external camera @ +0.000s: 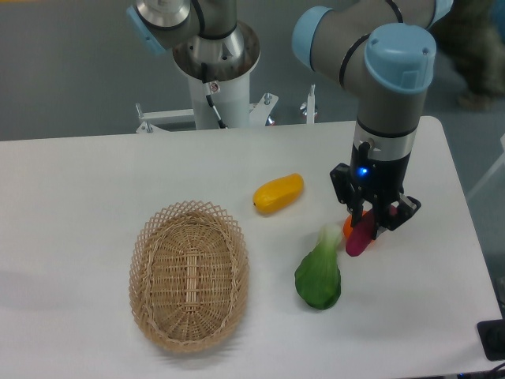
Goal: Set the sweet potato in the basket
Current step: 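Lift the purple sweet potato with the gripper away from the bok choy, then carry the held sweet potato over to the wicker basket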
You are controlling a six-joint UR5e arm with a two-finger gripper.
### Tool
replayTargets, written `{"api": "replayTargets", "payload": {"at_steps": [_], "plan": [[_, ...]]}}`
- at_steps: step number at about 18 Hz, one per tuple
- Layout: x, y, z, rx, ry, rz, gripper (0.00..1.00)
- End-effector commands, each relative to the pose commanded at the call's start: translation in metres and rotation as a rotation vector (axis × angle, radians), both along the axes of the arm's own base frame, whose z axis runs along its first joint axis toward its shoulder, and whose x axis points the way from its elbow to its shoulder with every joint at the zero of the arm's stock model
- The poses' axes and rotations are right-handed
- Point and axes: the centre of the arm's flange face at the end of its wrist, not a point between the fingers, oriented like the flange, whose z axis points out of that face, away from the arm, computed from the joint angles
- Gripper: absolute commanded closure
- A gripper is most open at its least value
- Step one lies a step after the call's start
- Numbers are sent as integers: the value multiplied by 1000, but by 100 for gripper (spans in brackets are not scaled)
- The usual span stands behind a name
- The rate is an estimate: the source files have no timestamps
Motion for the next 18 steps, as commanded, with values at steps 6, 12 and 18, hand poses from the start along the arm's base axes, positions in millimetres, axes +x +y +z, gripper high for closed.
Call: {"api": "replayTargets", "payload": {"at_steps": [6, 12, 18], "plan": [[7, 4, -10, -4, -25, 32, 61], [45, 39, -17, 18, -55, 88, 60], [107, 77, -56, 23, -55, 157, 60]]}}
